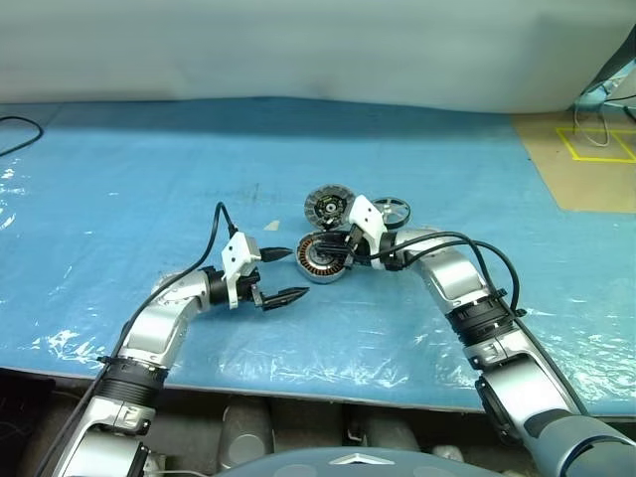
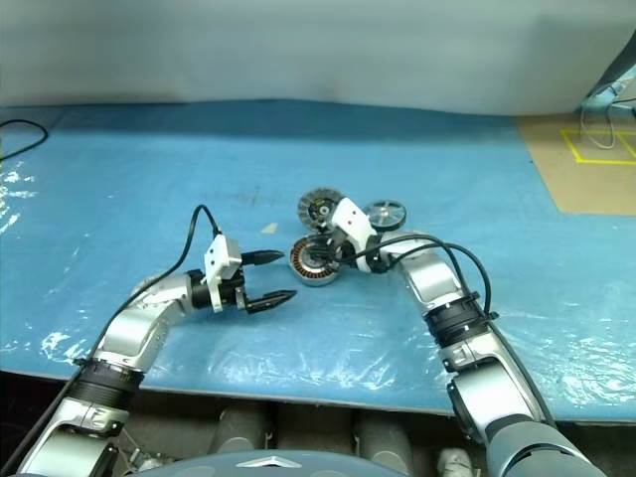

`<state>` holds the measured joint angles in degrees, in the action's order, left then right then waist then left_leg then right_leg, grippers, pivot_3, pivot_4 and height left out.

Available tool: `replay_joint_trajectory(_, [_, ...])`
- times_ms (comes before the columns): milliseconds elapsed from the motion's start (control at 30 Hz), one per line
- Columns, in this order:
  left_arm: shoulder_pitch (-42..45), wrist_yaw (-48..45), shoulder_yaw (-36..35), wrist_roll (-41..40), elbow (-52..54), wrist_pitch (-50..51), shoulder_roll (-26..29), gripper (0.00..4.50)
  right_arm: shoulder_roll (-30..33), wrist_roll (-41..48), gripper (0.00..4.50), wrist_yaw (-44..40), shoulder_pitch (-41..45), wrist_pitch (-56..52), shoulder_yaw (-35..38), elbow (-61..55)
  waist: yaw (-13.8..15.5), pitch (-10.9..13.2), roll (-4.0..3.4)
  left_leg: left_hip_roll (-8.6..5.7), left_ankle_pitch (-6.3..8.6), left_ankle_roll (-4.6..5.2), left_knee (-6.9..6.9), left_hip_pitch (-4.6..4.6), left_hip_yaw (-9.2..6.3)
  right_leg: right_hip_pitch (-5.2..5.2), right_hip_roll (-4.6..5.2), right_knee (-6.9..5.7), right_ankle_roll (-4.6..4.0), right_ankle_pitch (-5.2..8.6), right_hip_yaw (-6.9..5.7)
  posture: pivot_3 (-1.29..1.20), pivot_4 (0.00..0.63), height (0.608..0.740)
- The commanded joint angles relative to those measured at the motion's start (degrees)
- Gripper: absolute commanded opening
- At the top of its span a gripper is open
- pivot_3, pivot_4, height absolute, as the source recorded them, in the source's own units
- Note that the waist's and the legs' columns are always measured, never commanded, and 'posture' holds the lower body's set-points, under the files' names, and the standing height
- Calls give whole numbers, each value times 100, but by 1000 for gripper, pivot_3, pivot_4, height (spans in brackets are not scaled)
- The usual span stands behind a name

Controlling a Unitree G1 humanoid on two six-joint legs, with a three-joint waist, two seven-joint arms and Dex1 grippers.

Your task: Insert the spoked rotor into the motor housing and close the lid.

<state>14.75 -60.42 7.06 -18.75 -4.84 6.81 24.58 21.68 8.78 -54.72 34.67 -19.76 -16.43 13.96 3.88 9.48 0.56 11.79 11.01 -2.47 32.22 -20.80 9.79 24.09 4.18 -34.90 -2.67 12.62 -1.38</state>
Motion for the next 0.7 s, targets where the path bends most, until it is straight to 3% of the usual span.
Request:
replay_joint_trajectory(33, [-64,17,-45,12,199,-98,53,4500,125,22,740,-202,-91,68,25,-277,0,0,0,0,0,0,1,0,0,0,0,-1,0,0,0,0,150,740])
replay_joint_trajectory(700, [108,118,-62,-98,194,113,-25,4500,59,-134,740,-151,-197,227,53,33,-10,0,0,1,0,1,3,4,0,0,0,-8,-1,0,1,0,150,740])
